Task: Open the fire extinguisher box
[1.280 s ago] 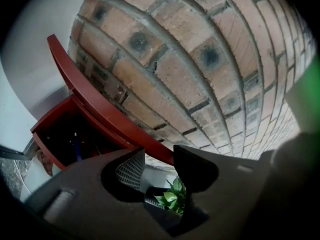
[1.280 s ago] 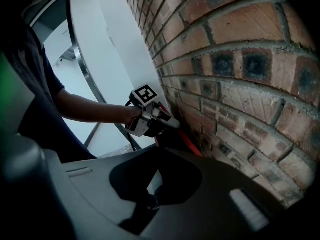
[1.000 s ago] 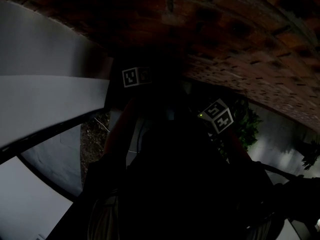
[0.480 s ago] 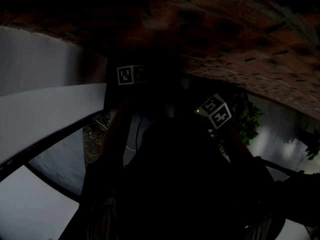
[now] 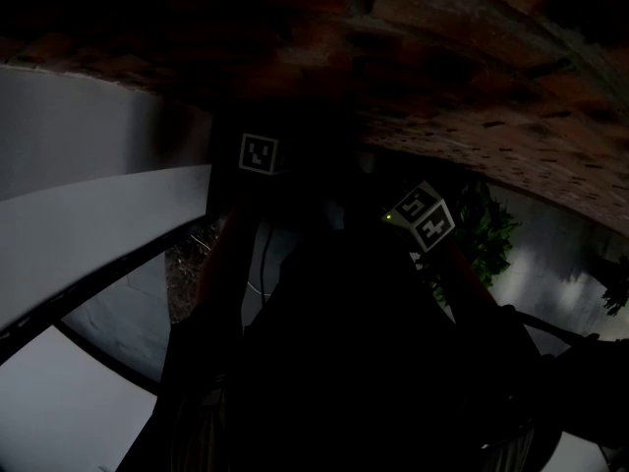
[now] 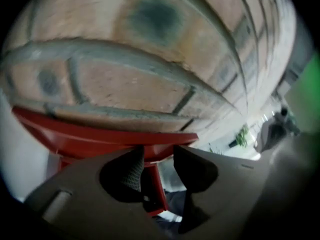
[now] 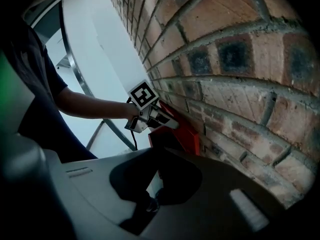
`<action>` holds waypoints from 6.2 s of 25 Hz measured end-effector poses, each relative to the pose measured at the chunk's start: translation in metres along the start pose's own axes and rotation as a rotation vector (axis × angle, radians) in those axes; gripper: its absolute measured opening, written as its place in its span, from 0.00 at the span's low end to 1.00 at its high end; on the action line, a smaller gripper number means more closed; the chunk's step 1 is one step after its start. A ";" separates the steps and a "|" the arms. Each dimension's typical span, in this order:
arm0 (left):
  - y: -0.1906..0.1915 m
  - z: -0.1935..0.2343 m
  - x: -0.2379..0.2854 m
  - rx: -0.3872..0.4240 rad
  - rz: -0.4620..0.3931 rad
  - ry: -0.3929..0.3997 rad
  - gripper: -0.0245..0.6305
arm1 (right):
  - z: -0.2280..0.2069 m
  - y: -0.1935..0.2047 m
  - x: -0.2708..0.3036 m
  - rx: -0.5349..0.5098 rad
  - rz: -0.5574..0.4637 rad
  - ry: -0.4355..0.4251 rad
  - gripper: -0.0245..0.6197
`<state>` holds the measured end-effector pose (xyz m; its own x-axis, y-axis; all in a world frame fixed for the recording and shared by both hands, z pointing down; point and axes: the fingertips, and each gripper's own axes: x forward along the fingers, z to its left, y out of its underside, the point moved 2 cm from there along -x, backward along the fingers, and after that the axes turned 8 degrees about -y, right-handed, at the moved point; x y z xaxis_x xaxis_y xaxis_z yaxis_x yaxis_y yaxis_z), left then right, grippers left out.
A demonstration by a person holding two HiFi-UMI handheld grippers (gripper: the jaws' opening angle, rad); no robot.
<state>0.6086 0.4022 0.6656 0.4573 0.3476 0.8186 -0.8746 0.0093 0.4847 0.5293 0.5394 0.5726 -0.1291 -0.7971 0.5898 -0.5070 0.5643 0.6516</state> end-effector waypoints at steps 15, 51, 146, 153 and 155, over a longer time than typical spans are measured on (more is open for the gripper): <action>-0.012 -0.007 -0.025 0.051 -0.072 -0.006 0.04 | 0.005 -0.010 0.005 -0.026 0.001 -0.068 0.04; 0.075 0.020 -0.279 0.059 -0.481 -0.210 0.04 | 0.150 -0.072 0.124 -0.216 0.036 -0.411 0.04; 0.661 0.242 -0.799 -0.704 -0.734 -1.338 0.04 | 0.847 -0.070 0.514 -1.006 0.333 -1.300 0.04; 0.724 0.270 -0.821 -0.741 -0.723 -1.278 0.04 | 0.898 -0.062 0.561 -0.887 0.366 -1.266 0.04; 0.732 0.284 -0.823 -0.763 -0.739 -1.232 0.04 | 0.900 -0.063 0.576 -0.891 0.364 -1.222 0.04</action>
<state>-0.3626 -0.1432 0.4340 0.3074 -0.8592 0.4090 -0.1185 0.3919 0.9123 -0.2799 -0.1486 0.4427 -0.9438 -0.0284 0.3292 0.2996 0.3467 0.8889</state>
